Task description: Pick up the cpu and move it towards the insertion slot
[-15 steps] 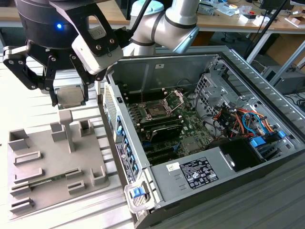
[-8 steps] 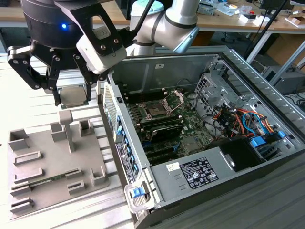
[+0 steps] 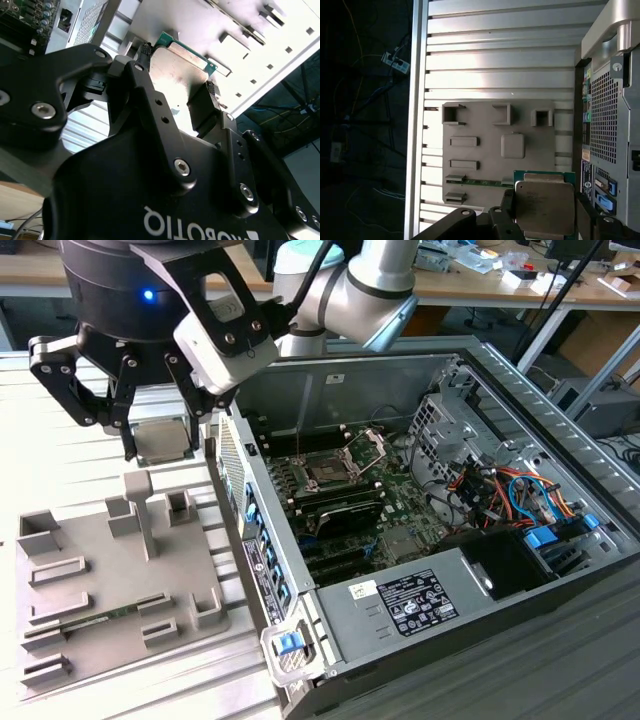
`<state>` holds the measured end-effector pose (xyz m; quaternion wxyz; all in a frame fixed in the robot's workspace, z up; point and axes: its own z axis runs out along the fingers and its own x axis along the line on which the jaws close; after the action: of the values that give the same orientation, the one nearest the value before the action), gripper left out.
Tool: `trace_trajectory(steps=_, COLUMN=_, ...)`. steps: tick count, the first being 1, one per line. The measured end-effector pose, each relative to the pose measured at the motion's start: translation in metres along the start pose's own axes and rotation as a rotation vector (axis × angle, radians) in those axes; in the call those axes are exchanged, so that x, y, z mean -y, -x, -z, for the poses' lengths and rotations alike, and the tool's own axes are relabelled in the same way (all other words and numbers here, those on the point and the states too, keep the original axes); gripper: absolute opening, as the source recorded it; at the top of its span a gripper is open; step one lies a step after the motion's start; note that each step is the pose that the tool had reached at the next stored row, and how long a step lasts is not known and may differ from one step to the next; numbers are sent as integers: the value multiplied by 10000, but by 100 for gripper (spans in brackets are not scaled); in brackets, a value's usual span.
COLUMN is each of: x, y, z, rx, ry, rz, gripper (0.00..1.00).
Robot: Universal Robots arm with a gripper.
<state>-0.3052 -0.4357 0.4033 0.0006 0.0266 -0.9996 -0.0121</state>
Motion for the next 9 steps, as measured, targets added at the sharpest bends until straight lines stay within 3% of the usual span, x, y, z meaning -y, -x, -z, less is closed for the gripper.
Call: trace_trajectory(steps=9, x=4, y=80, z=0, rx=0, ry=0, rz=0, gripper=55)
